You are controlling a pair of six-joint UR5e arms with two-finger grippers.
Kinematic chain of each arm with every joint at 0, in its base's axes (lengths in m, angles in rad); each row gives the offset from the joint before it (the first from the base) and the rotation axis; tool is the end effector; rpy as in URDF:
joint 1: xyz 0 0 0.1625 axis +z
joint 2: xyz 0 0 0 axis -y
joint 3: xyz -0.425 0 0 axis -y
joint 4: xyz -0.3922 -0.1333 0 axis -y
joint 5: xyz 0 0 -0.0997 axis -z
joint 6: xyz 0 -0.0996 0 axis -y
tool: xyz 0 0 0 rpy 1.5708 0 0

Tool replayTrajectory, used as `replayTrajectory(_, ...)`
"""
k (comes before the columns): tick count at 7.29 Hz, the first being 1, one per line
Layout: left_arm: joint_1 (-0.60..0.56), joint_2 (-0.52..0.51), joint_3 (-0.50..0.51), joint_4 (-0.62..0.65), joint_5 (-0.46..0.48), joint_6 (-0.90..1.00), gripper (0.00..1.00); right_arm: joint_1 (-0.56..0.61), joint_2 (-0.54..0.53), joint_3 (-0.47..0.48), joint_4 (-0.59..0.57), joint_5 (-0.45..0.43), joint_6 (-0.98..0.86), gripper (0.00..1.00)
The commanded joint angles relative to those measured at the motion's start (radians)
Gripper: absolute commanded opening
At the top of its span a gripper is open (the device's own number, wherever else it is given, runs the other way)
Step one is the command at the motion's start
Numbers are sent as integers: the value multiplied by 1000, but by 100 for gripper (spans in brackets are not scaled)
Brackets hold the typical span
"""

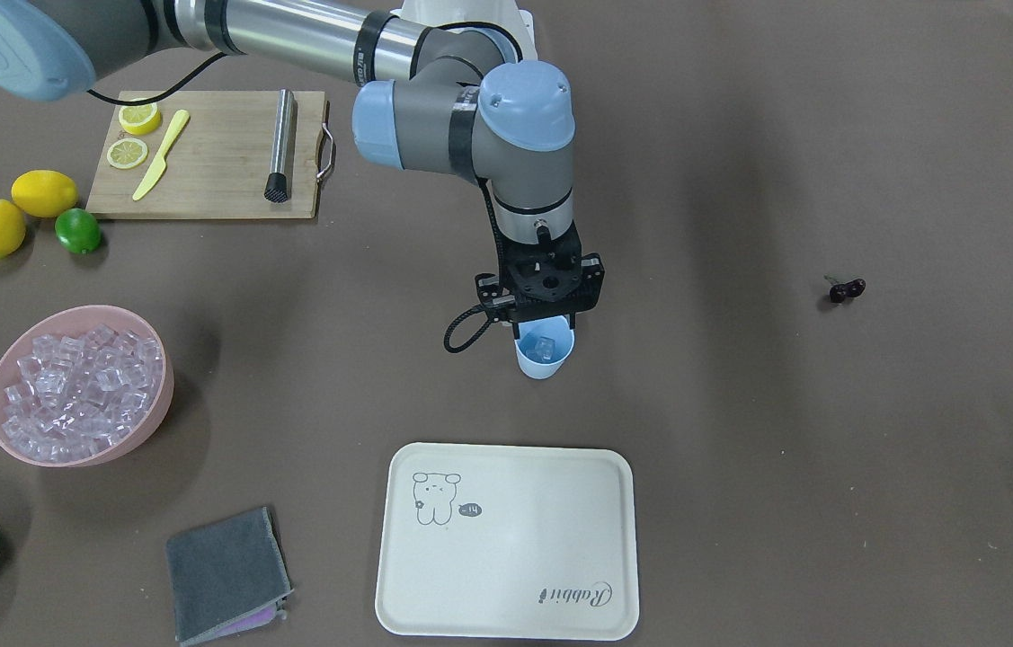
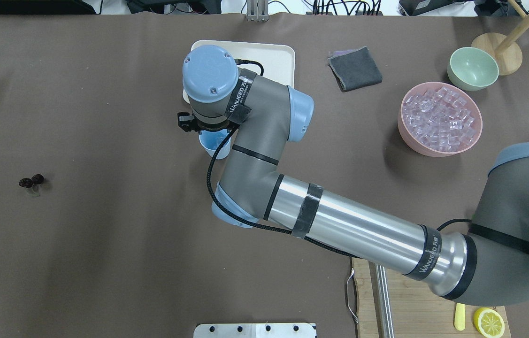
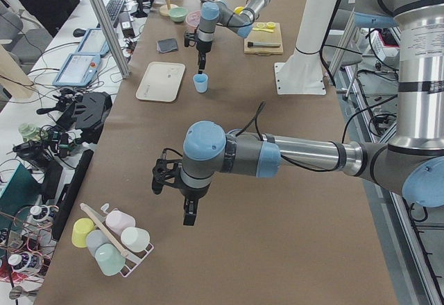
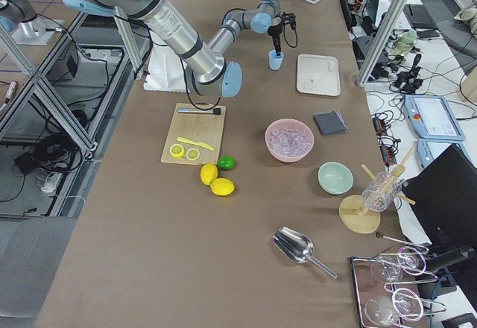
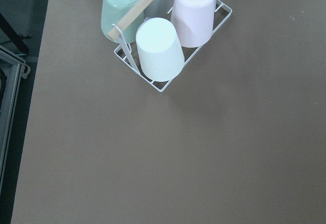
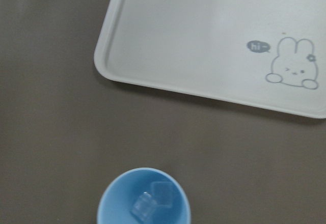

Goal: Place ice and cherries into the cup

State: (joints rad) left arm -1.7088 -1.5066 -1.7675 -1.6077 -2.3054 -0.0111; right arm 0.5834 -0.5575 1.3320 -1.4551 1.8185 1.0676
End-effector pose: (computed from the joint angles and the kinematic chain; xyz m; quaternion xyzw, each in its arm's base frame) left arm -0.1309 -0.4586 0.5909 0.1015 0.3521 -0.0390 0.9296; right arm -0.5900 -0.5199 0.0963 0.1254 -0.4234 -0.0172 0.8971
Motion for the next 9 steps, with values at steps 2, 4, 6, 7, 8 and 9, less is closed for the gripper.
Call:
replayTrajectory(2,261,-35,-38,-157,1,-307,98,261,-322,279,-71,233,-292,99)
replayTrajectory(4,412,-78,-26,-267,3,-477,98,517,-540,344,-64,446,-575,99)
replayTrajectory(6,430,-109,-14,-270,26,-520,98,739,-693,339,-70,559,-804,99)
replayTrajectory(7,439,-130,-15,-273,64,-555,98,874,-737,308,-71,597,-953,99)
replayTrajectory(8,442,-185,14,-267,102,-564,98,983,-827,326,-70,640,-1063,99)
replayTrajectory(9,449,-205,64,-276,104,-563,98,1018,-929,346,-70,637,-1081,99)
